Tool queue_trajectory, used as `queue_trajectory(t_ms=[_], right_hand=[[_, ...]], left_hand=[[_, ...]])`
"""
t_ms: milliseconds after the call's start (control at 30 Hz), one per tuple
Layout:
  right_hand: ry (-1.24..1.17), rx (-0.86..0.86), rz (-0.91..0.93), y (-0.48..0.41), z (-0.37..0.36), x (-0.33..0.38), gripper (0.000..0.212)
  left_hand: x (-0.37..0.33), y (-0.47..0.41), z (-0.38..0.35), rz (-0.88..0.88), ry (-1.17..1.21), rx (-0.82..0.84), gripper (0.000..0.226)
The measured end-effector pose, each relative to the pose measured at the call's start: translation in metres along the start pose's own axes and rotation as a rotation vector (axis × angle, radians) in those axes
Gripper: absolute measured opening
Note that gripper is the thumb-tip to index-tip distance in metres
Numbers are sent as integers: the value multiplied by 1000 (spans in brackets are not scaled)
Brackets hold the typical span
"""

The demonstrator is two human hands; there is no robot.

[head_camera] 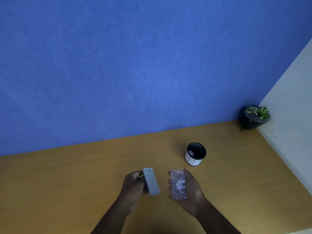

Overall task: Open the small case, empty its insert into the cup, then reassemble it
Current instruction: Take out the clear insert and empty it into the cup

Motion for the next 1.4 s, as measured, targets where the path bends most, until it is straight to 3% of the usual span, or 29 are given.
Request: queue_trajectory(t_ms=[167,467,667,867,967,1067,1200,1300,1400], right_hand=[[4,-15,5,0,6,1,64],[-3,-16,26,1,8,6,64],[15,-40,27,3,13,4,65],[50,-61,43,1,12,8,65],[45,-68,50,1,11,10,64],[44,-70,54,1,11,13,65],[72,-70,80,3,13,21,60],[67,-75,108,2,16,31,57],[70,-81,155,-2,19,47,55]], left_hand=[[16,-23,12,45,-80,-121,32],[22,-52,17,-3,-356,-218,31],[23,-59,19,-6,-358,-259,29],[24,-61,18,26,-324,-251,7],[27,-64,16,36,-306,-230,7],[25,-60,14,34,-315,-267,29],[-7,-42,9,-254,-431,-435,42],[-35,-31,-17,-403,-283,-349,32],[-51,-32,-56,-317,-246,-133,15]])
Point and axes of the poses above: each hand's wrist, its own y-axis away from the middle knuckle, its own z-axis out of the back of the hand, x = y × z, the point moved 8 cm from there along -y, towards the middle knuckle, and after that the axes turned 3 degrees about z, right-handed, at the moved point
